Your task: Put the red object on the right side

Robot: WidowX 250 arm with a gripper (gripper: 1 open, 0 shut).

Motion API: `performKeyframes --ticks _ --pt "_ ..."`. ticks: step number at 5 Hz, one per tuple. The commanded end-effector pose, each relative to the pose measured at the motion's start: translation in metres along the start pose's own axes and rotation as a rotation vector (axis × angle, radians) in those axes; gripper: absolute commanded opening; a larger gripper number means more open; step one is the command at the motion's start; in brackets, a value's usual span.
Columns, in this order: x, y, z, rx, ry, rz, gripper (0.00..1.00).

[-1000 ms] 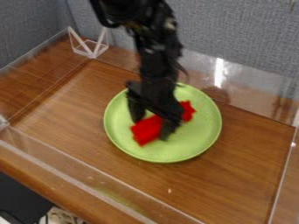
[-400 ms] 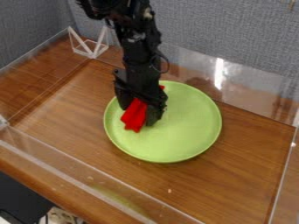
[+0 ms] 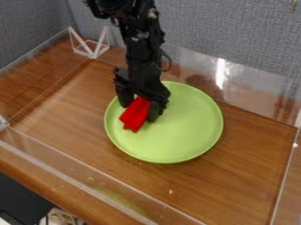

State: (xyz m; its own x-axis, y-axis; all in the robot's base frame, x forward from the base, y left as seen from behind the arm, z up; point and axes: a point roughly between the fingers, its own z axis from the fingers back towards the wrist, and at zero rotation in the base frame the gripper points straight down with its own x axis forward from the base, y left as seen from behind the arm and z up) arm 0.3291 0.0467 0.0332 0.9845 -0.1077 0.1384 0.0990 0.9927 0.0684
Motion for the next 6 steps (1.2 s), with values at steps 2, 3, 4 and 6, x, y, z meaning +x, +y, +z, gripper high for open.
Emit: performKeyframes --ticks 2,3,4,6 --pt "0.008 0.000 0.041 0.030 -0.100 -0.068 0.00" --pt "0.010 -0.027 0.080 0.040 -0.162 -0.122 0.00" --pt "0.015 -0.077 0.085 0.013 -0.157 -0.167 0.00" --pt "0.012 -0.160 0.059 -0.050 -0.122 -0.176 0.00"
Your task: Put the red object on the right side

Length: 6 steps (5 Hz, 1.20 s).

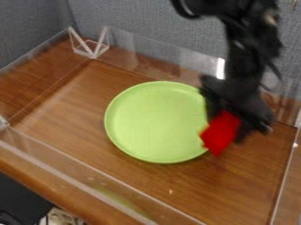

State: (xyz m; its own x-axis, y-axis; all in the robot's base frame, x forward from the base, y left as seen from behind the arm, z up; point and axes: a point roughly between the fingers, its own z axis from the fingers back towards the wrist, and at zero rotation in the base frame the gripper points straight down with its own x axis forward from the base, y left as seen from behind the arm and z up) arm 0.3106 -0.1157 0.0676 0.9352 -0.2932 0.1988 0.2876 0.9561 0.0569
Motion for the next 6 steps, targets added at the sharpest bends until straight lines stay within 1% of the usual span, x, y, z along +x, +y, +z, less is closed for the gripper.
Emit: performKeyframes --ticks 1,2,3,4,5,6 --pt "-0.004 -0.016 -0.002 -0.034 -0.058 0.012 0.00" --pt "-0.016 -0.021 -0.007 -0.050 -0.044 0.030 1.00" --pt "-0.005 -0.016 -0.006 -0.051 -0.037 0.012 1.00" --pt "0.005 -0.010 -0.009 -0.056 -0.023 -0.001 1.00" --pt "0.002 -0.007 -0.018 -0.066 -0.005 -0.021 1.00" --pt "0.001 -0.006 -0.023 -0.072 0.005 -0.043 1.00"
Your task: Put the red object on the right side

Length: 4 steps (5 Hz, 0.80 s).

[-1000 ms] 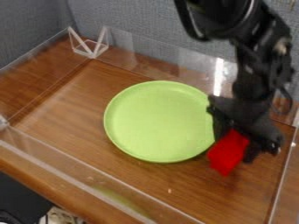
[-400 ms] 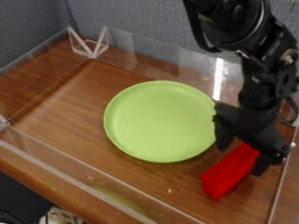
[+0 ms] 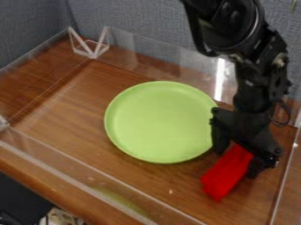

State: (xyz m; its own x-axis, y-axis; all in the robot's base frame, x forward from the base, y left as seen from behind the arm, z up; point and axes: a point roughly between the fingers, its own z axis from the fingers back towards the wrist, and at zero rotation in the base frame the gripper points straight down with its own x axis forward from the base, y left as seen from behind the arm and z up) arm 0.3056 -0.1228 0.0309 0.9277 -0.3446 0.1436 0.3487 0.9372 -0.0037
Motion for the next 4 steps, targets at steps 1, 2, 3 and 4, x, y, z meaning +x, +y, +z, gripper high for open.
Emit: performKeyframes --ticks 1,2,3,4 --pt "0.010 0.004 0.008 -0.002 -0.041 -0.018 1.00" --pt "0.010 0.010 0.020 -0.007 -0.034 -0.079 1.00" --pt "0.010 0.012 0.037 -0.012 -0.036 -0.137 1.00" --pt "0.006 0.003 0.033 -0.013 -0.040 -0.131 1.00"
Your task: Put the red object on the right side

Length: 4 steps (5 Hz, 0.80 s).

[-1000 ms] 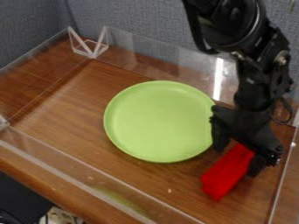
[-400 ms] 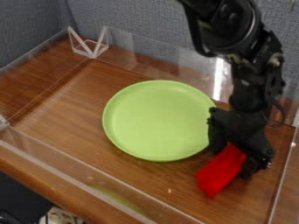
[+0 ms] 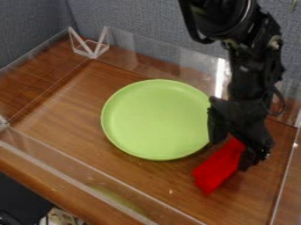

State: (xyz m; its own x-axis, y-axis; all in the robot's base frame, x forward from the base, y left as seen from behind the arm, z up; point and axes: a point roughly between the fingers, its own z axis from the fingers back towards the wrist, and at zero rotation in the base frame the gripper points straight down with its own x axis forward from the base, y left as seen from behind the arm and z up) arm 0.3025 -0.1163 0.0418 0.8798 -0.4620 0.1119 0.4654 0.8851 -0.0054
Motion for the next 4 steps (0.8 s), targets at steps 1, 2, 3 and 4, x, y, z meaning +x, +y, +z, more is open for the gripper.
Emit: performKeyframes --ticks 1,2,3,4 --pt "0.005 -0.012 0.014 0.003 -0.069 -0.004 1.00" --pt "0.002 -0.021 0.015 0.000 -0.071 0.004 1.00" --pt "0.001 -0.026 0.017 0.001 -0.067 0.009 0.00" --pt "0.001 -0.028 0.018 0.003 -0.063 0.021 1.00"
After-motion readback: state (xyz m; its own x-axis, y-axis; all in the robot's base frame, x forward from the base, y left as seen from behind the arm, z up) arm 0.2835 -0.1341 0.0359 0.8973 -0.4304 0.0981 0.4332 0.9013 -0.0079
